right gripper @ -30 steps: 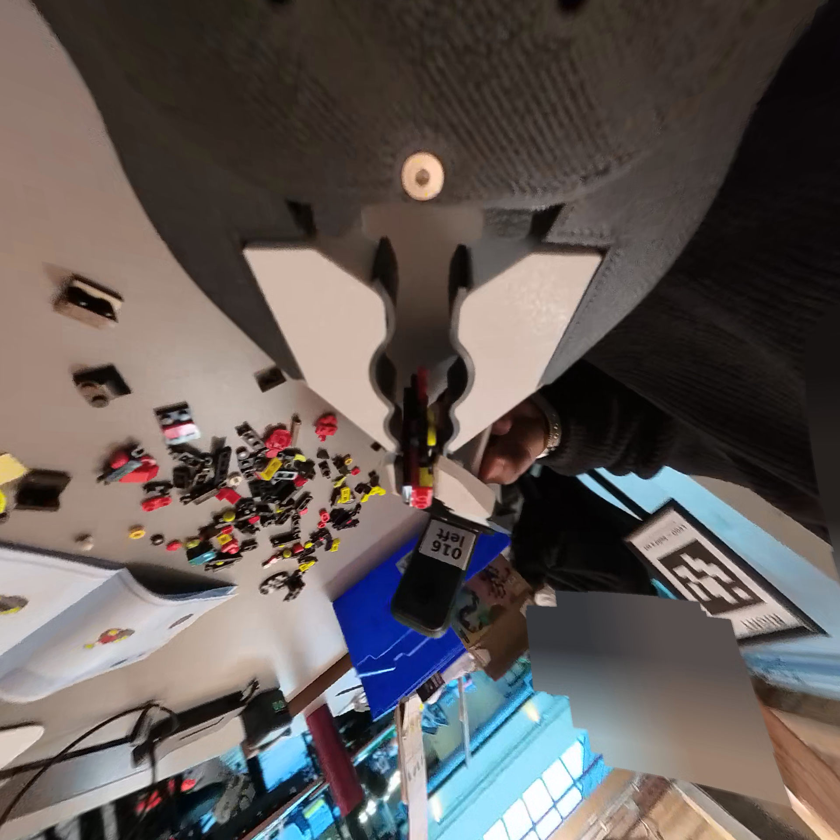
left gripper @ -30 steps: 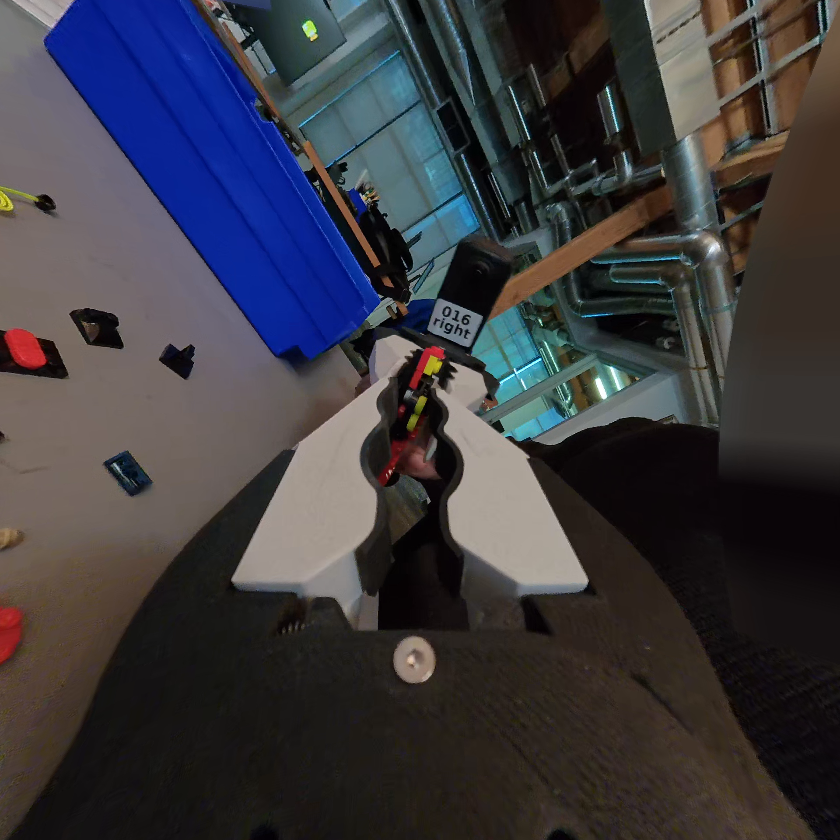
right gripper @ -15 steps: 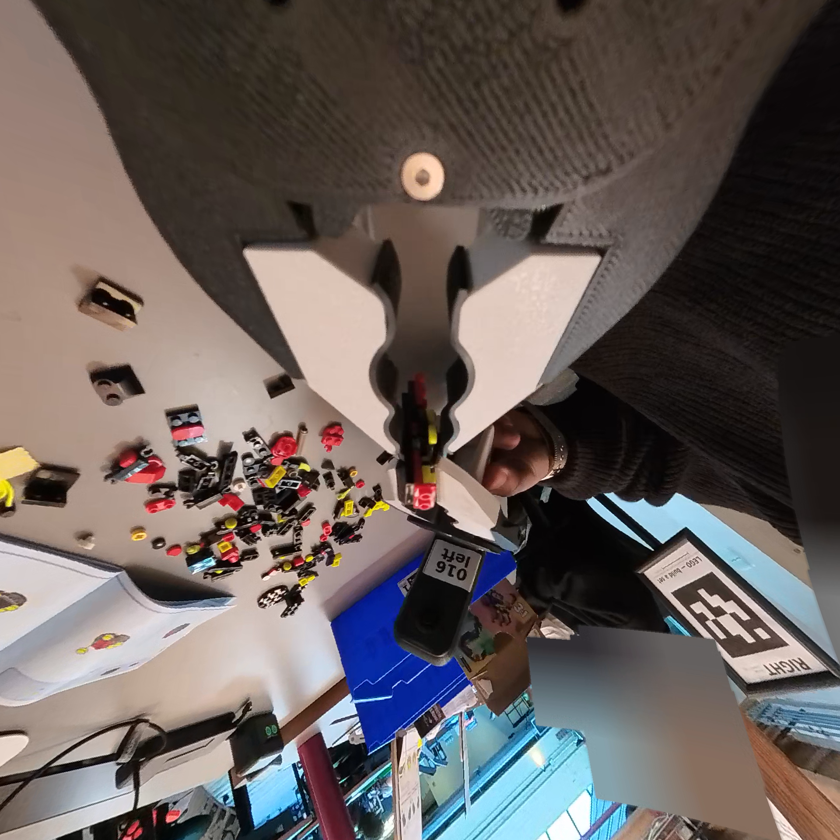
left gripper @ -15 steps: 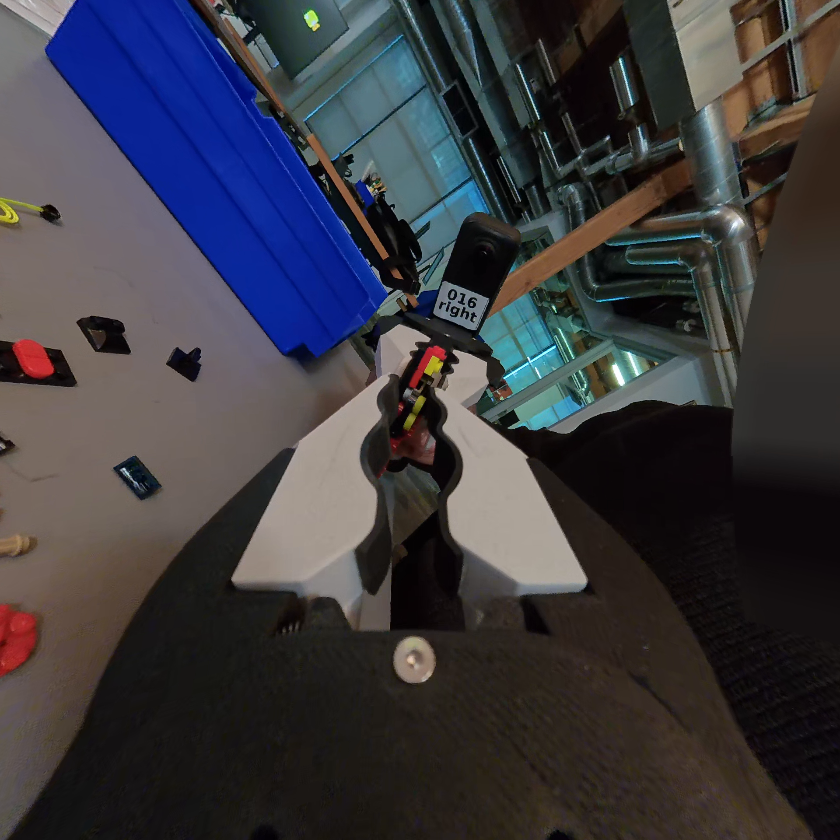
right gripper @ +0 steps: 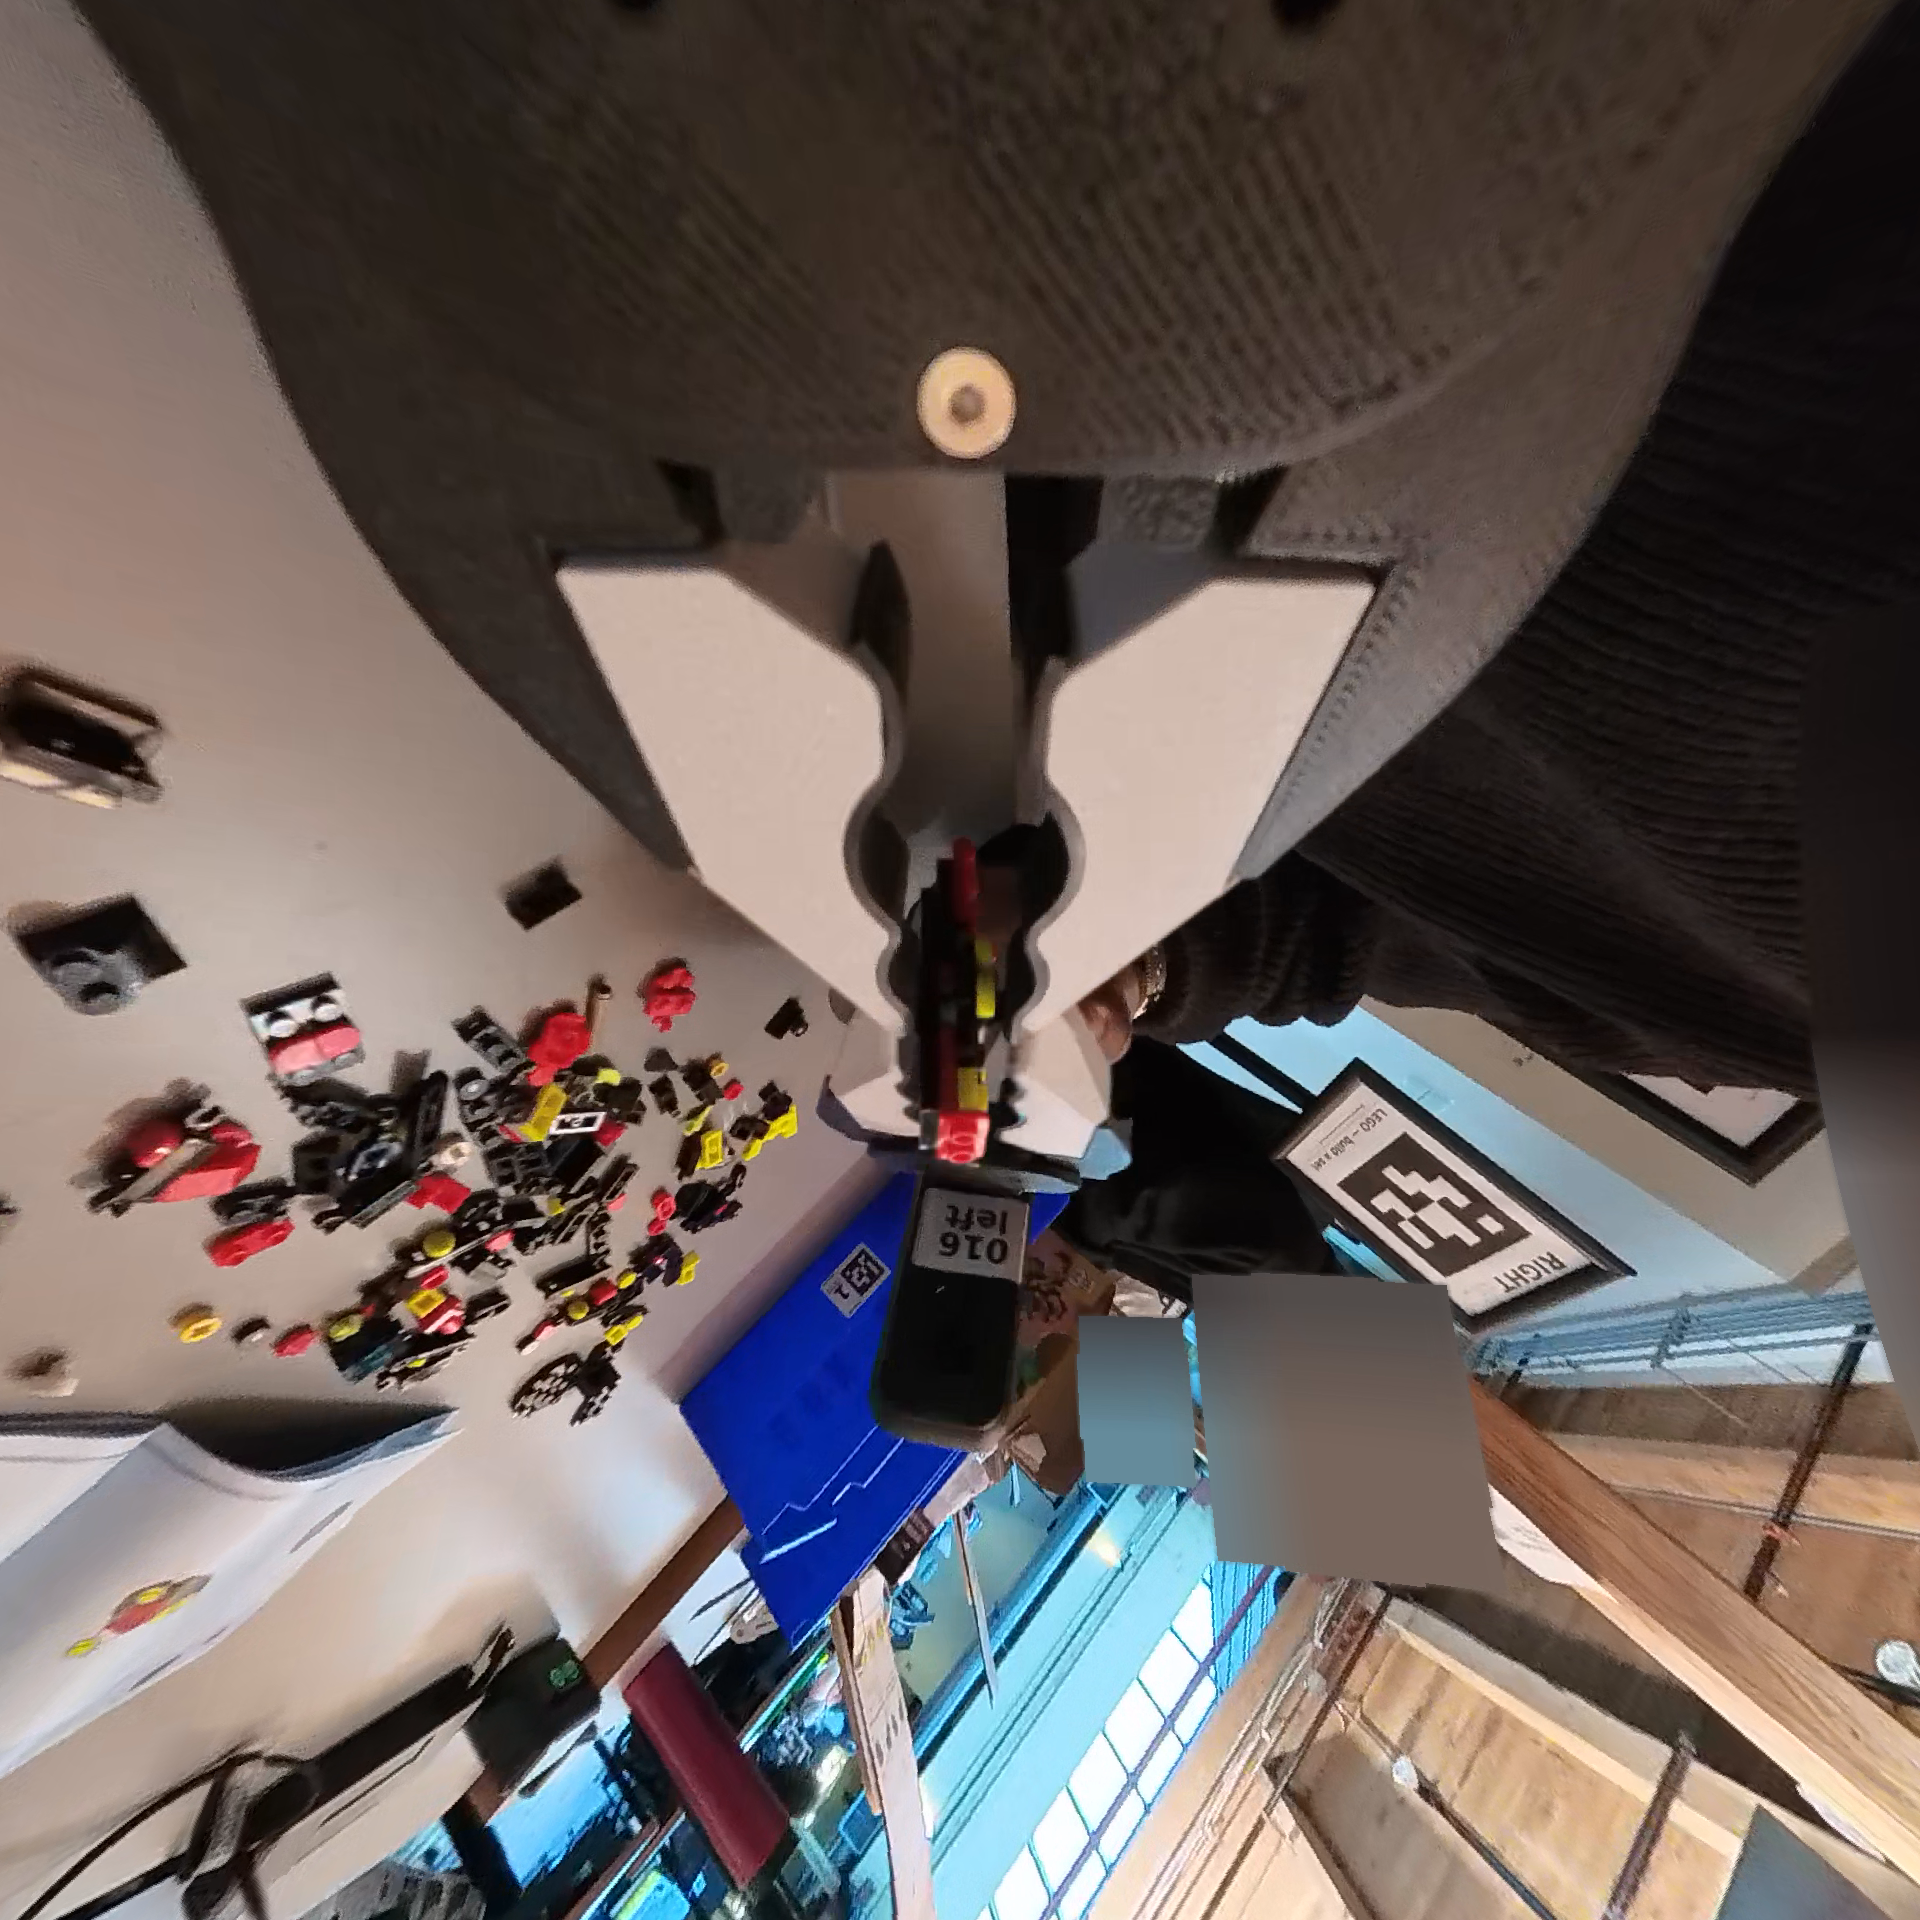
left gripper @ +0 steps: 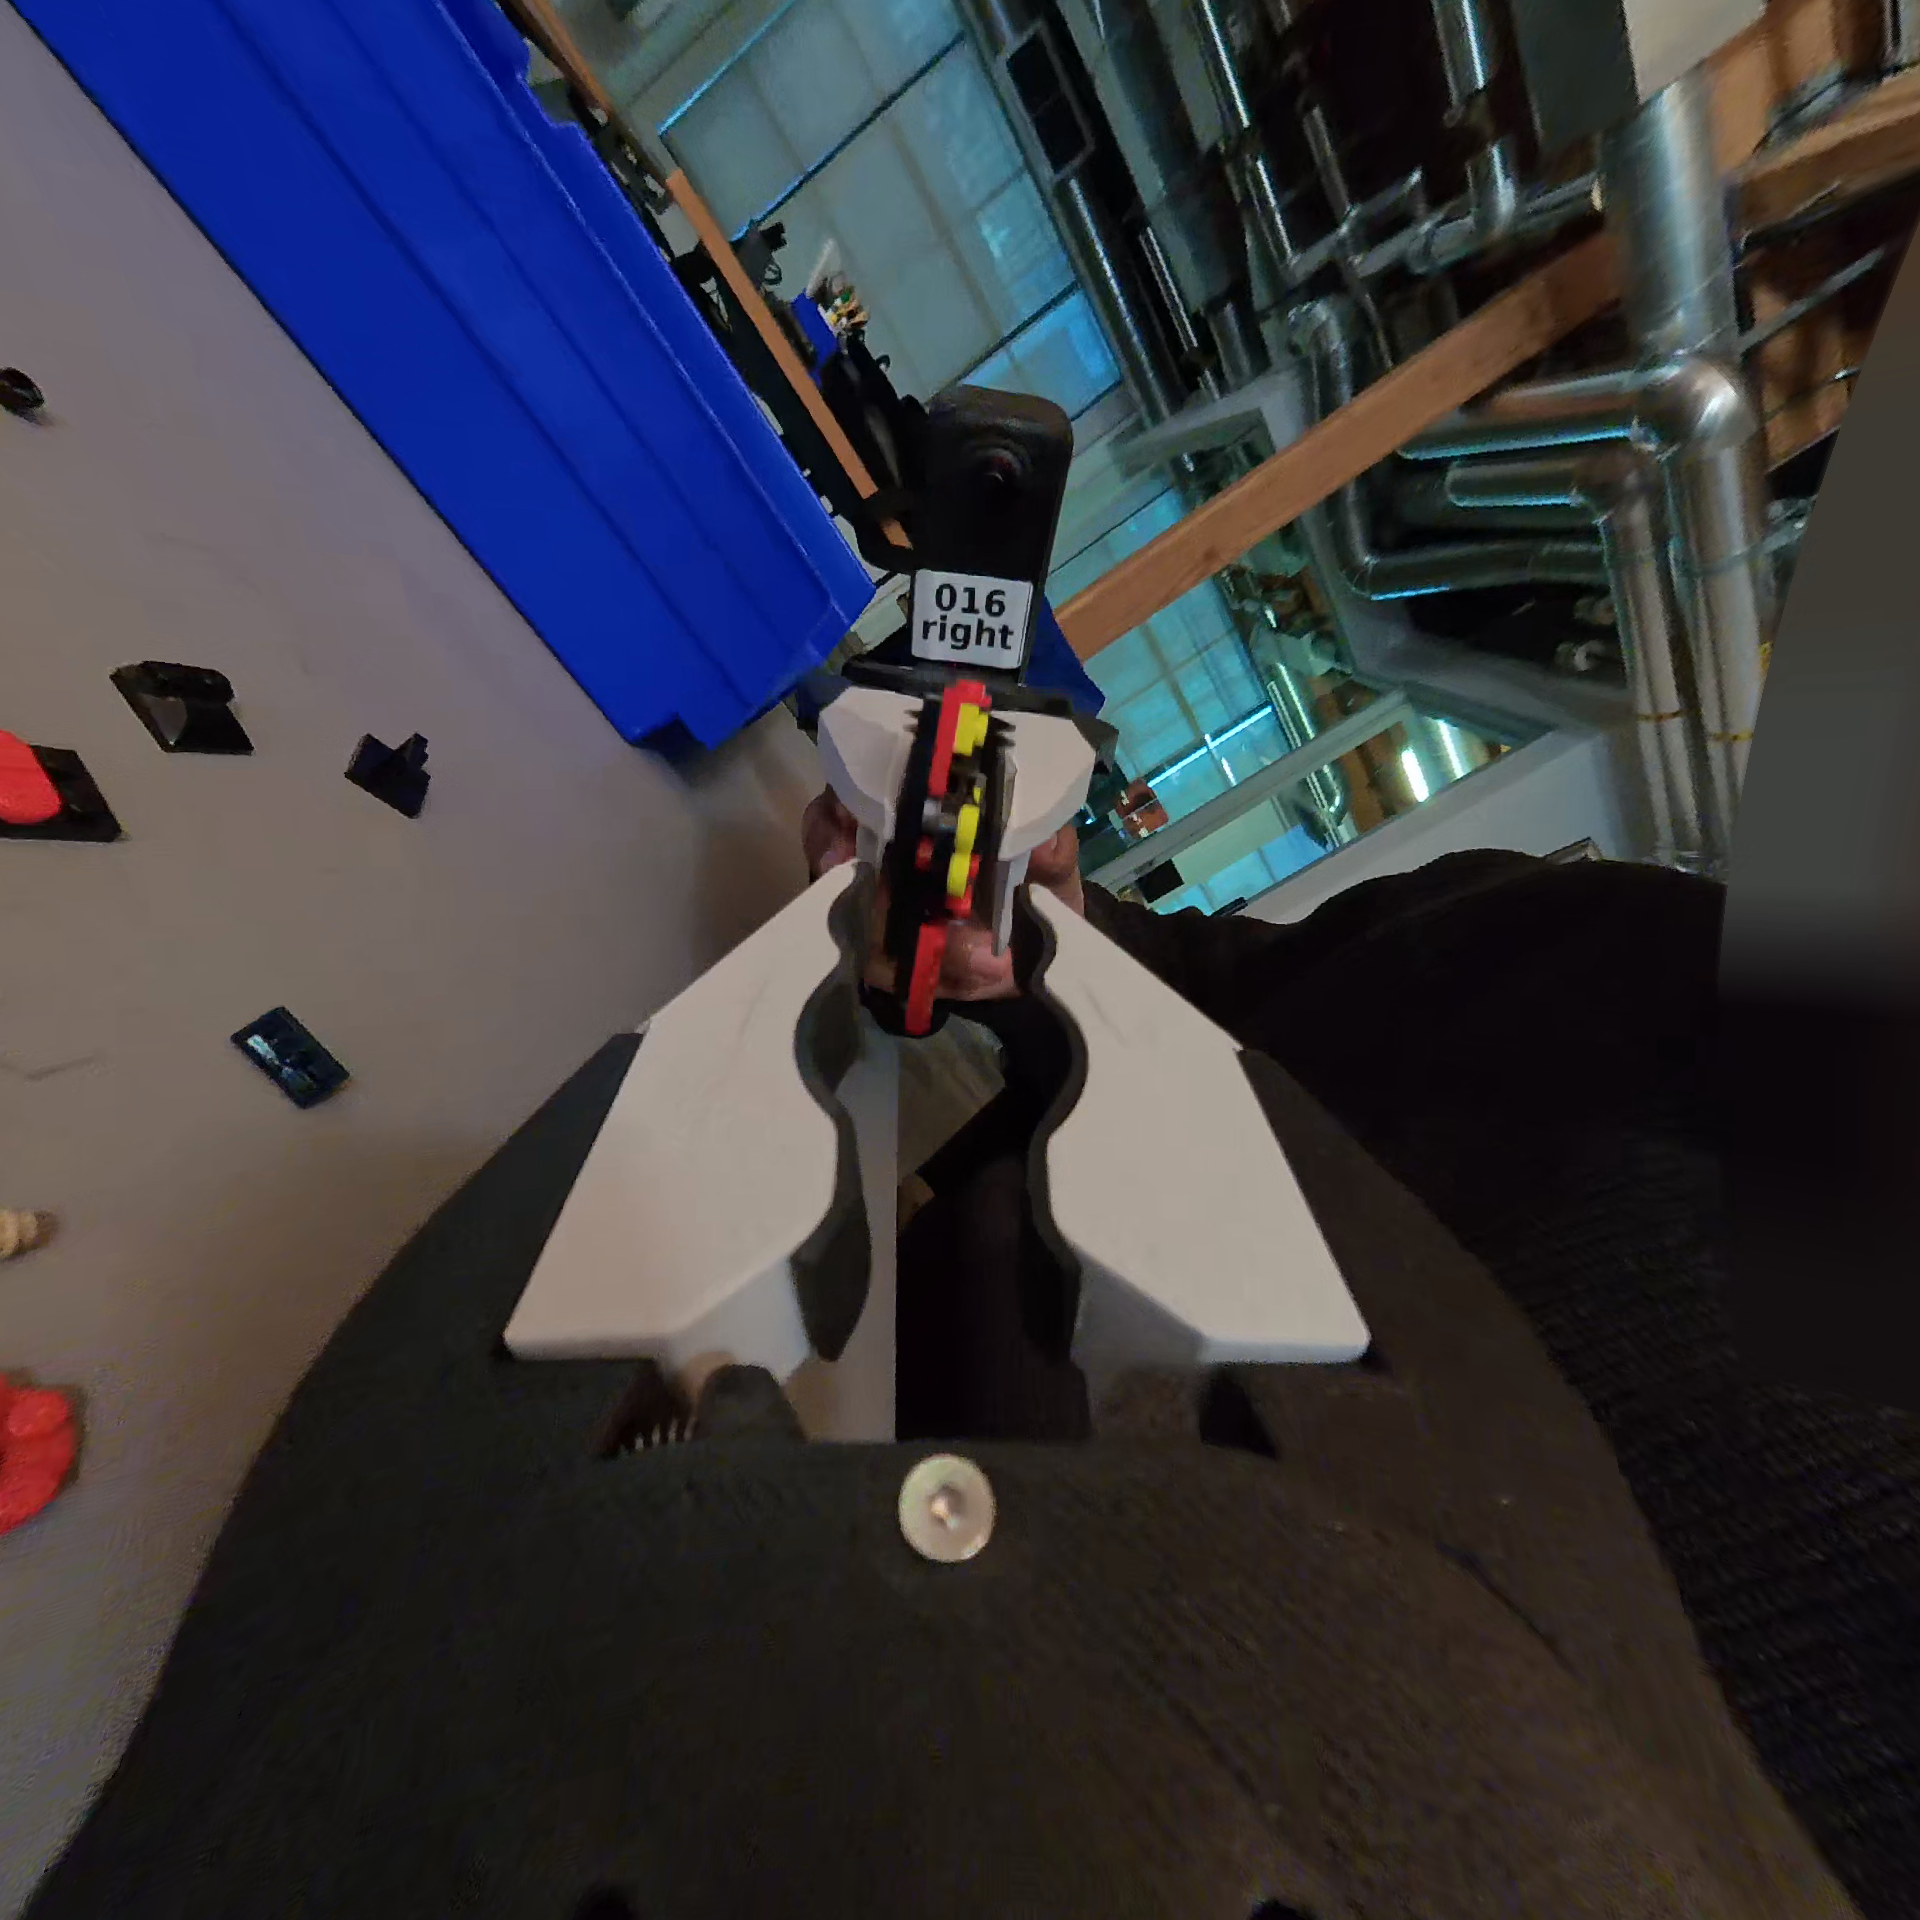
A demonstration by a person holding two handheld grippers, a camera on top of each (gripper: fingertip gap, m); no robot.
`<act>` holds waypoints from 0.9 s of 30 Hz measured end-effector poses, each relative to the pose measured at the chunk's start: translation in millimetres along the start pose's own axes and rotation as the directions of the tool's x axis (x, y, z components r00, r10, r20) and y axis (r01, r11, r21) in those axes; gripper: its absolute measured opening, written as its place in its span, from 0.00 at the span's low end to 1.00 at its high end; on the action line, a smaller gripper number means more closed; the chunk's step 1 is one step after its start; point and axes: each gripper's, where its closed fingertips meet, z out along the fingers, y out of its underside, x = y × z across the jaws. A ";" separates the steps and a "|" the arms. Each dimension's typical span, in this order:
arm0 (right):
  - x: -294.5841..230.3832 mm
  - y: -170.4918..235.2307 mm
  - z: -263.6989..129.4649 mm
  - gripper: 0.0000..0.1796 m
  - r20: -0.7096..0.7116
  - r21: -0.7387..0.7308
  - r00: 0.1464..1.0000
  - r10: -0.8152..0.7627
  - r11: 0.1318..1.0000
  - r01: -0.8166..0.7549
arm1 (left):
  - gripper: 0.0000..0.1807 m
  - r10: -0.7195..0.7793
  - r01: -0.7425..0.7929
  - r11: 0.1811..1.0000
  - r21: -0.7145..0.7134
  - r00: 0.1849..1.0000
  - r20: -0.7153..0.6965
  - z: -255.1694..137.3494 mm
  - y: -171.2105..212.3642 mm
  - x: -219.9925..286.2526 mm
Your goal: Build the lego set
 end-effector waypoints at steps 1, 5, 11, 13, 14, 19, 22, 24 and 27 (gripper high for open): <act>-0.9 0.9 1.0 0.07 0.001 -0.003 1.000 -0.003 1.000 0.003 | 0.09 -0.008 0.008 1.000 0.002 1.000 -0.002 -0.1 -0.3 -0.3; 1.2 -0.9 1.2 0.10 -0.018 0.013 1.000 -0.025 1.000 0.025 | 0.06 -0.029 0.029 1.000 -0.013 1.000 -0.003 -0.7 1.8 -1.4; 4.9 -5.9 -4.1 0.17 -0.041 0.027 0.998 -0.056 0.998 0.057 | 0.06 -0.066 0.065 0.996 0.061 0.998 0.011 -7.8 -9.3 -7.7; 6.8 -1.1 -2.0 0.16 -0.058 -0.004 0.996 -0.074 0.997 0.074 | 0.06 -0.065 0.065 0.996 0.069 0.998 0.011 -9.2 -10.9 -7.9; 7.4 1.6 -0.4 0.16 -0.065 -0.019 0.994 -0.083 0.996 0.082 | 0.06 -0.062 0.061 0.996 0.069 0.998 0.012 -9.0 -11.0 -7.8; 4.9 4.4 2.5 0.10 -0.054 -0.030 0.995 -0.088 0.996 0.087 | 0.06 -0.051 0.050 0.998 0.044 0.999 0.015 -4.0 -5.5 -5.8; 5.7 5.6 2.4 0.10 -0.061 -0.040 0.994 -0.094 0.995 0.092 | 0.06 -0.056 0.055 0.998 0.042 0.998 0.020 -4.3 -5.0 -7.7; 4.7 5.5 2.0 0.09 -0.061 -0.048 0.993 -0.104 0.994 0.101 | 0.06 -0.054 0.053 0.998 0.041 0.998 0.016 -4.3 -4.9 -6.8; 2.3 5.1 0.3 0.07 -0.058 -0.062 0.991 -0.118 0.991 0.115 | 0.06 -0.035 0.035 0.999 0.037 0.999 0.004 -3.7 -5.1 -2.7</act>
